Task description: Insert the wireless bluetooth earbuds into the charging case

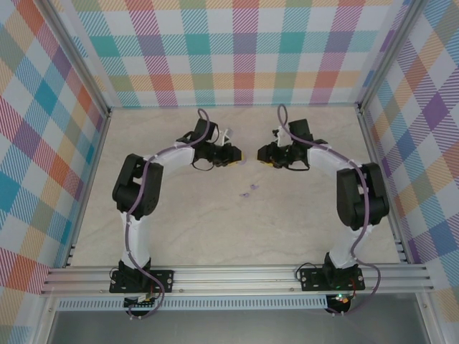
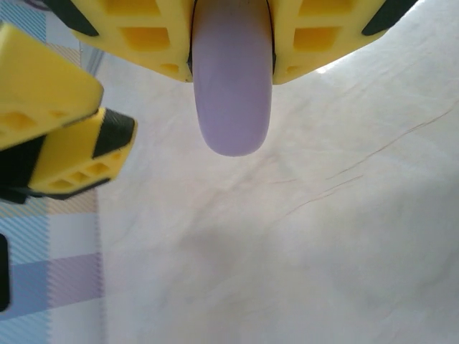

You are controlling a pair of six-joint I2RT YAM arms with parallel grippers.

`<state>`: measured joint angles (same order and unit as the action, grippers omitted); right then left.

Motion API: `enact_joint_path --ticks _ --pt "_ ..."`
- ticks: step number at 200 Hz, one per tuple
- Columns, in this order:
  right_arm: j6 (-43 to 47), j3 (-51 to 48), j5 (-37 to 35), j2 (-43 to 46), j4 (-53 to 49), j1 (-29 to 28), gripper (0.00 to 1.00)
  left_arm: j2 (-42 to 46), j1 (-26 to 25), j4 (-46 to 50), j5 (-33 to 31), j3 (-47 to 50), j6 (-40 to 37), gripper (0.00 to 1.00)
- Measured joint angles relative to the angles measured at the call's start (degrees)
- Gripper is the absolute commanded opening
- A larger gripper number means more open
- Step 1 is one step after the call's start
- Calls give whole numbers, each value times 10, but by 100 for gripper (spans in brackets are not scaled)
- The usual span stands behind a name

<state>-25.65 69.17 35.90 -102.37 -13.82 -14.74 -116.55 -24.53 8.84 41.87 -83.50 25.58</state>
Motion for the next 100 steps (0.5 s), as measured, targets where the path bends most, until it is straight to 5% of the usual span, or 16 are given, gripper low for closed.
enact_joint_path --ticks 100 --pt "23 -33 108 54 48 17 40 56 2 -15 87 0 -44 15"
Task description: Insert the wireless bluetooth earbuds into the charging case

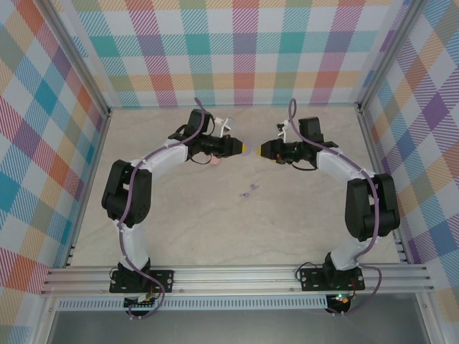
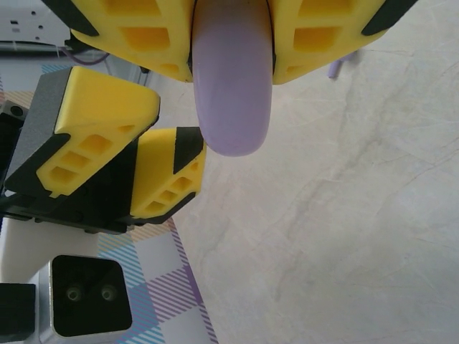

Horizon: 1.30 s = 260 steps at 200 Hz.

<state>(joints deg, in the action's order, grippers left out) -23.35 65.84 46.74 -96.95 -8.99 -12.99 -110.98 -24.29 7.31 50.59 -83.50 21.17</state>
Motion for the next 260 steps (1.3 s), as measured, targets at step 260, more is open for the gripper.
enact_joint_path --ticks 260 --pt "63 0 185 48 23 -7 24 47 -31 97 138 -38 -131 16"
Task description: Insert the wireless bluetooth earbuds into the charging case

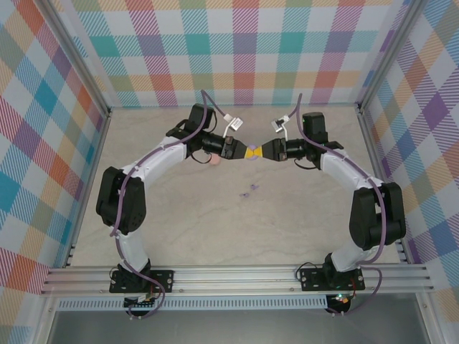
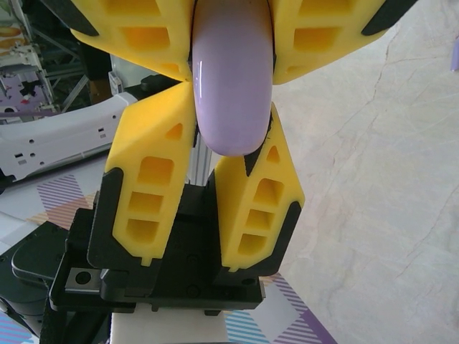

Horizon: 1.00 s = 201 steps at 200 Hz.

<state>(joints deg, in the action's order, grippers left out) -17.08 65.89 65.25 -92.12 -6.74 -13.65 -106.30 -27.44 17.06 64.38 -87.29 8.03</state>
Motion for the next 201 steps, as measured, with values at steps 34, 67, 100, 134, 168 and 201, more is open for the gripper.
enact_joint_path --ticks 34,67,100,134,168,201 --pt "3 0 -6 4 -11 0 18 1 0 7 0 0 0 24" --pt "3 0 -23 14 -12 -2 17 4 0 6 -4 -1 0 29" --pt "-5 0 -37 20 -10 -2 17 5 -1 6 -16 -3 0 34" --pt "-18 0 -54 25 -5 2 17 5 -2 6 -26 -3 0 35" --pt "-26 0 -59 27 1 5 17 6 -2 5 -30 -3 1 30" --pt "-26 0 -60 27 3 5 17 6 -2 1 -30 -3 7 28"
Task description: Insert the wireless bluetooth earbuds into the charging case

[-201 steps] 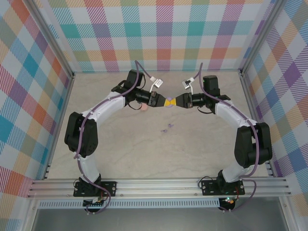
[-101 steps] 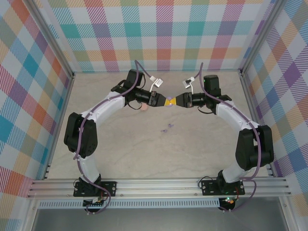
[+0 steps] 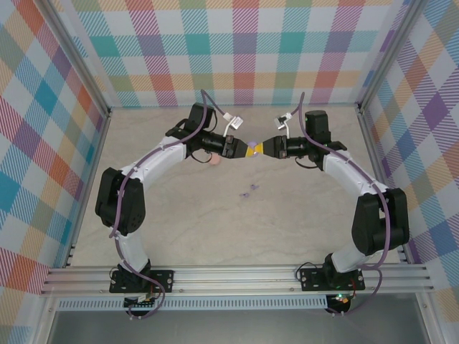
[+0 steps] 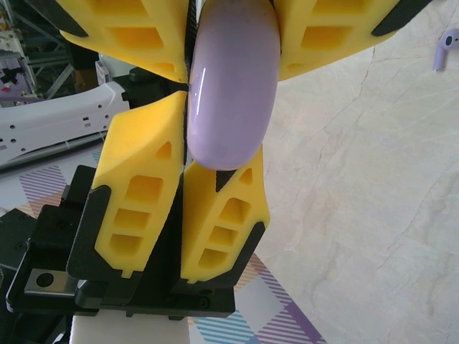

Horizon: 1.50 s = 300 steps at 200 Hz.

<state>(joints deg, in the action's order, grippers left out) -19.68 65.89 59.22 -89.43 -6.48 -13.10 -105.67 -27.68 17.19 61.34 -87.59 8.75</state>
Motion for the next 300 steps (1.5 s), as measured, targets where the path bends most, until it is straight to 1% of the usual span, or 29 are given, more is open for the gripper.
enact_joint_path --ticks 37,118,172,177,192,199,209,226,233,274,300 --pt "-1 0 -2 0 6 3 17 0 0 -21 -5 0 20 20" --pt "-6 -6 -5 7 26 7 17 7 -2 -89 -6 23 84 19" --pt "-6 -9 -11 23 37 9 17 17 -6 -114 -10 27 110 23" --pt "-7 -10 -11 24 38 9 17 17 -7 -115 -11 27 111 21" --pt "-6 -11 -11 25 39 11 18 17 -7 -116 -13 27 113 11" --pt "-6 -11 -11 26 39 11 20 17 -8 -116 -13 27 113 10" --pt "-4 -11 -11 26 37 11 23 17 -8 -115 -14 27 112 7" --pt "9 -11 -6 26 28 11 31 17 -10 -110 -14 27 103 7" --pt "16 -10 -2 26 18 11 33 17 -12 -99 -14 26 95 6" --pt "84 32 33 17 -91 9 34 17 -19 -18 -7 -10 26 6" --pt "118 57 47 17 -139 9 33 17 -22 23 1 -36 -7 6"
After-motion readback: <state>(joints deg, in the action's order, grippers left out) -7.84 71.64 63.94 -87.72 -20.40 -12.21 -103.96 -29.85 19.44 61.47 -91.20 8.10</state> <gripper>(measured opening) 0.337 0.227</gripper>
